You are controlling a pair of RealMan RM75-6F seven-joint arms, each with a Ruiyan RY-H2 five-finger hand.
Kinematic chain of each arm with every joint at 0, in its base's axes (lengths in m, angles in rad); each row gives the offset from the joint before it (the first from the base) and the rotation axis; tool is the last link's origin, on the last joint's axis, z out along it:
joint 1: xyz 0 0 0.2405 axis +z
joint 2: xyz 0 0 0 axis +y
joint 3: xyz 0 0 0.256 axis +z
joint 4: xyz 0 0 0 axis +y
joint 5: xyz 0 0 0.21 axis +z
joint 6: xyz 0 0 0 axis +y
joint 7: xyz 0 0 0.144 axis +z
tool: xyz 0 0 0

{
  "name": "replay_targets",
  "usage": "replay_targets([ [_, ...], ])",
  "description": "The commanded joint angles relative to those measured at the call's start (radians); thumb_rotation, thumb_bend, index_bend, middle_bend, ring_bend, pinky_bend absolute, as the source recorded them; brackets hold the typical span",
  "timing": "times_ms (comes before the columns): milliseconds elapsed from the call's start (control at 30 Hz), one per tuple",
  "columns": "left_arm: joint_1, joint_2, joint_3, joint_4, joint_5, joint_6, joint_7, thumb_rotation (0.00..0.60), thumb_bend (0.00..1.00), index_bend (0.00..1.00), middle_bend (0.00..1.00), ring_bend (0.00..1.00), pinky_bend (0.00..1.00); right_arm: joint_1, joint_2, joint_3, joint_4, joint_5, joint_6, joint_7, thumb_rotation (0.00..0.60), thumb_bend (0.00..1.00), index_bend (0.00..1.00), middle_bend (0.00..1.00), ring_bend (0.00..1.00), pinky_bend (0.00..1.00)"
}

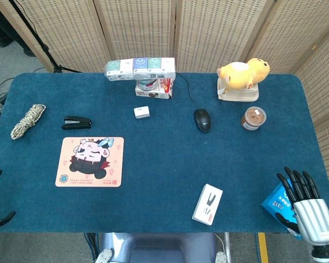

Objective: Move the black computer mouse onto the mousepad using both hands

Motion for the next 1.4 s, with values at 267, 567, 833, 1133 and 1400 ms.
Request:
replay_targets([
  [267,-0.002,0.009,-0.004,0.002,-0.001,0.002,-0.022,0.6,0.0,0.0,0.0,0.0,0.0,0.051,-0.036,0.025,0.006,0.007,-0.058,0.012,0.6,0.0,0.0,0.0,0.0,0.0],
  [567,-0.015,0.009,-0.016,0.001,-0.02,-0.018,-0.019,0.6,0.0,0.0,0.0,0.0,0.0,0.209,-0.07,0.123,-0.103,0.158,-0.29,-0.028,0.6,0.0,0.0,0.0,0.0,0.0],
  [833,-0.036,0.005,-0.027,-0.013,-0.052,-0.062,0.008,0.6,0.0,0.0,0.0,0.0,0.0,0.395,-0.189,0.253,-0.104,0.36,-0.481,-0.127,0.6,0.0,0.0,0.0,0.0,0.0],
  [1133,-0.059,0.007,-0.05,-0.028,-0.106,-0.104,0.021,0.6,0.0,0.0,0.0,0.0,0.0,0.618,-0.405,0.36,0.081,0.672,-0.681,-0.217,0.6,0.0,0.0,0.0,0.0,0.0],
  [1400,-0.077,0.012,-0.066,-0.039,-0.162,-0.149,0.024,0.6,0.0,0.0,0.0,0.0,0.0,0.806,-0.612,0.425,0.442,0.838,-0.769,-0.233,0.6,0.0,0.0,0.0,0.0,0.0],
])
